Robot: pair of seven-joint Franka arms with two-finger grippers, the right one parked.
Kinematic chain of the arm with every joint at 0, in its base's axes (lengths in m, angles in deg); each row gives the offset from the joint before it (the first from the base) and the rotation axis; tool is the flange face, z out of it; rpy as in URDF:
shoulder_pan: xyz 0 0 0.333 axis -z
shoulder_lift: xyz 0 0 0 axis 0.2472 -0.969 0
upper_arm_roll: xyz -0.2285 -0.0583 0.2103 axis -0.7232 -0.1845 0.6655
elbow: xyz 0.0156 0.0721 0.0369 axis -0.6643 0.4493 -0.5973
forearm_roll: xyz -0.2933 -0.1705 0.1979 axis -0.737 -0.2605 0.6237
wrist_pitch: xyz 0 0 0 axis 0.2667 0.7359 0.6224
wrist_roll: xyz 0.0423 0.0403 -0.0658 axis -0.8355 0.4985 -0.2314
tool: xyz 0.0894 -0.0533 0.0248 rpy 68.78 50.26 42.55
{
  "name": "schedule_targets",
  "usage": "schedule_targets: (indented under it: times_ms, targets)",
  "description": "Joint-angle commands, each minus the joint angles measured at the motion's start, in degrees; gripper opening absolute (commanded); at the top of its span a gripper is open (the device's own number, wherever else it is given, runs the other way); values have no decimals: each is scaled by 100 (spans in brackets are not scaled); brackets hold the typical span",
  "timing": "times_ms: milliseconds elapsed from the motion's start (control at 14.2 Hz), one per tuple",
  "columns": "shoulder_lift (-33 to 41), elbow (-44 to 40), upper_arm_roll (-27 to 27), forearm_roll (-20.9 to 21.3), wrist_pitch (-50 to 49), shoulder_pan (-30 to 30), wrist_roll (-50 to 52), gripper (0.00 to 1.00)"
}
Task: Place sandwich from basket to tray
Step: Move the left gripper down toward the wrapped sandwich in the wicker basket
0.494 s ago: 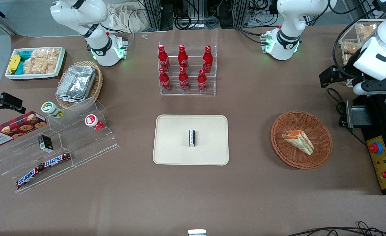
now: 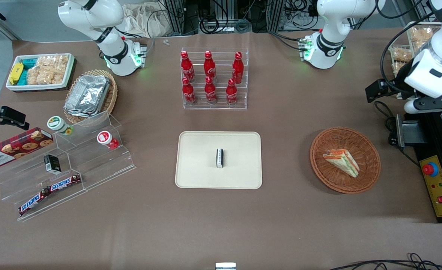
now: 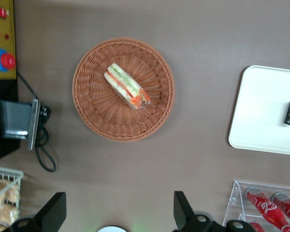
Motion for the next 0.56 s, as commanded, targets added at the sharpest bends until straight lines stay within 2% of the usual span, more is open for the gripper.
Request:
schedule_targets:
  times_ms: [0, 282, 494]
  targets:
    - [-42, 273, 132, -107, 91, -234, 467, 100]
    - [-15, 1143, 141, -107, 915, -631, 810, 100]
    - [-33, 2004, 141, -107, 1890, -790, 889, 100]
